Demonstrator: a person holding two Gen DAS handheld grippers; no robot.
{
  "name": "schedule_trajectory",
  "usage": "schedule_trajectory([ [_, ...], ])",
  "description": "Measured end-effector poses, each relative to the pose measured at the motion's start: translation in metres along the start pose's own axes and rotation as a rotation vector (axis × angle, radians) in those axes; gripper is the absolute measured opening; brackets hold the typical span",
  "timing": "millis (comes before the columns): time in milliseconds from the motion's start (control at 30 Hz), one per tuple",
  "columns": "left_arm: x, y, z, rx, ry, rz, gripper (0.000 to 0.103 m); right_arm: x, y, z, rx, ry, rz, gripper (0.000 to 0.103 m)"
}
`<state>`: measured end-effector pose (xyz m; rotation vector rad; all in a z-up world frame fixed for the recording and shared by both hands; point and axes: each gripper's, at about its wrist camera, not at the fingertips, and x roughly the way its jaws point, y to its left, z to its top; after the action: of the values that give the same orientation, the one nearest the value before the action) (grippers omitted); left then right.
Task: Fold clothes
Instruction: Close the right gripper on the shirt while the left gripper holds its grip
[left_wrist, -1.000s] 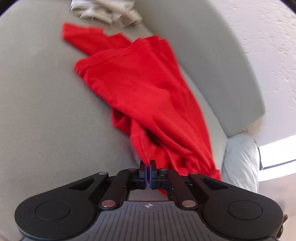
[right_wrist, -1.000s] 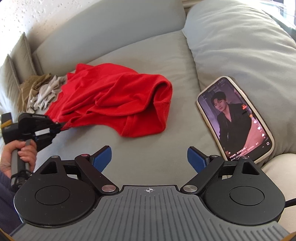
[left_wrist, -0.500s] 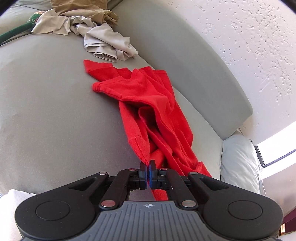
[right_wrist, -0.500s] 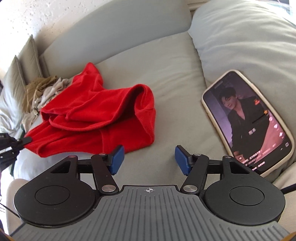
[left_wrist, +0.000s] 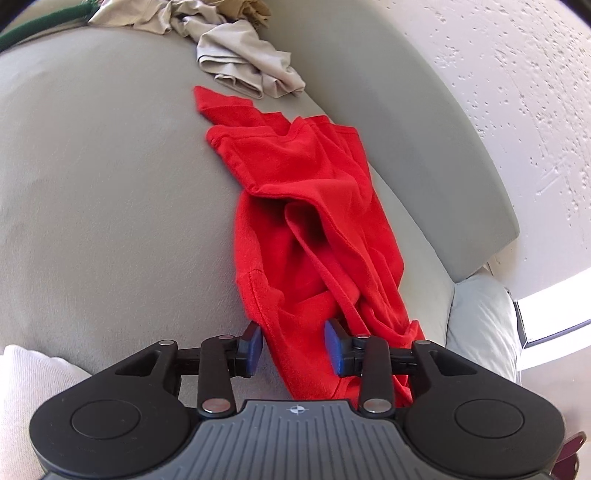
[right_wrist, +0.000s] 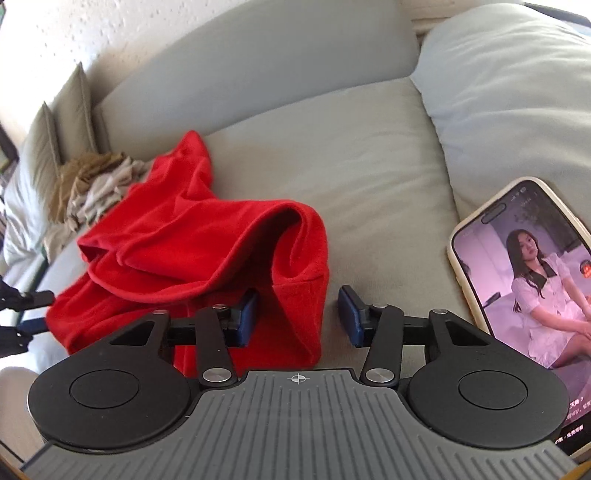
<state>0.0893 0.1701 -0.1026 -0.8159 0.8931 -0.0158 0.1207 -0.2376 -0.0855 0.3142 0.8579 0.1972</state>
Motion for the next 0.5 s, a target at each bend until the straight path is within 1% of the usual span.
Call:
schedule_trajectory([
  [33,0.002,0.001,-0.001,-0.006,0.006,0.002,0.041,0.001,0.001,0.004,0.008,0.024,-0.009,0.031],
  [67,0.003,0.002,-0.002,-0.012,0.011,0.005,0.041,0.001,0.0,0.008,0.03,0.043,-0.018,0.003],
  [100,0.005,0.004,-0.002,-0.021,0.016,0.004,0.041,-0.004,-0.007,0.011,0.087,0.042,-0.026,0.002],
  [167,0.01,0.008,-0.003,-0.044,0.027,-0.009,0.041,-0.015,-0.025,0.012,0.215,0.009,-0.032,0.002],
  [267,0.019,0.013,-0.002,-0.075,0.028,-0.04,0.042,-0.011,-0.05,0.007,0.354,0.072,0.018,0.003],
  [333,0.024,0.017,-0.001,-0.11,0.022,-0.067,0.042,-0.008,-0.05,0.002,0.344,0.064,0.047,0.003],
  [367,0.026,0.02,0.0,-0.13,0.019,-0.081,0.042,-0.008,-0.05,0.0,0.348,0.055,0.066,0.007],
  [467,0.031,0.028,0.001,-0.197,0.008,-0.125,0.043,-0.003,-0.054,-0.006,0.385,0.03,0.138,0.012],
  [500,0.032,0.031,0.002,-0.226,0.003,-0.138,0.043,-0.002,-0.055,-0.008,0.388,0.02,0.155,0.012],
])
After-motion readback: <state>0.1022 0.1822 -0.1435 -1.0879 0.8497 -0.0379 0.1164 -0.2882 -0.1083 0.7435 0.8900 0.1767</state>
